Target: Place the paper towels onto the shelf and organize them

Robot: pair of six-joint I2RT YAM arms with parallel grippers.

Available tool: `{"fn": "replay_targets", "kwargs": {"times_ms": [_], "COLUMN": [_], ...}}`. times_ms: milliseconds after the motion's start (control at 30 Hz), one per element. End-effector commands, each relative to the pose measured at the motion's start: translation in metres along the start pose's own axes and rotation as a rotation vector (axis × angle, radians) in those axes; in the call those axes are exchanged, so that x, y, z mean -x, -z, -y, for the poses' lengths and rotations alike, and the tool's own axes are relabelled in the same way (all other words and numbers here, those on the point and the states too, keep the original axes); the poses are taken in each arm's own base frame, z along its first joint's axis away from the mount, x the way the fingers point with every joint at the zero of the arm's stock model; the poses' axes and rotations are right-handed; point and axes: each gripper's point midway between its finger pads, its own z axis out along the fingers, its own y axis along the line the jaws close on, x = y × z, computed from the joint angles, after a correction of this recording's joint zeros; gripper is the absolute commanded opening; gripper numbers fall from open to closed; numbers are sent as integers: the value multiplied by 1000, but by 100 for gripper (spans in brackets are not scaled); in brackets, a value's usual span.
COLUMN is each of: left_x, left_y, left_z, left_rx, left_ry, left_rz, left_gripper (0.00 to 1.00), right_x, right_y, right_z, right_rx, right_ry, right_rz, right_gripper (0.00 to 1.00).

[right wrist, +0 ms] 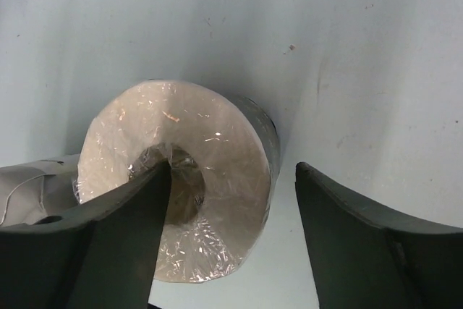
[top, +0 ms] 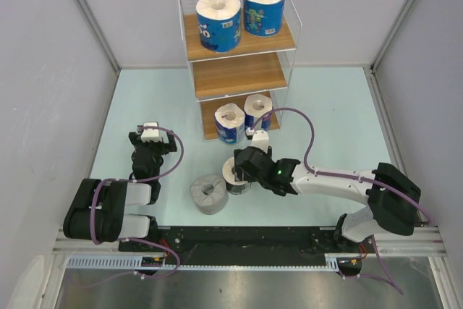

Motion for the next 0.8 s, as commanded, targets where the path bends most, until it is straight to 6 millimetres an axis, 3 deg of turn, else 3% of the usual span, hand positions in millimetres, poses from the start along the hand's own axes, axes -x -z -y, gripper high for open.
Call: {"fn": "replay_targets", "kwargs": {"times_ms": [0,200,300,500,533,633,767], "left_x": [19,19,19,19,19,19,19], "left_y": [-7,-7,-7,-7,-7,-7,-7], "left_z": [2,2,2,2,2,2,2], "left_rx": [-10,-10,-10,-10,-10,-10,-10], "left_ry": [16,16,18,15,18,18,16], "left_rz": [59,59,59,59,58,59,59], "left_gripper": [100,100,100,100,100,100,100], "right_x": [-2,22,51,126,146,182,231], "right_y": [-3,16,39,99,112,130,135], "right_z": [-3,-4,-10,-6,-6,-7,-2], "right_rx": [6,31,91,164,179,192,175], "right_ry": [-23,-44,-44,-94,-115,-122,-137], "right_rz": [2,71,157,375,420,503,601], "right_gripper": [66,45,43,43,44,47,47]}}
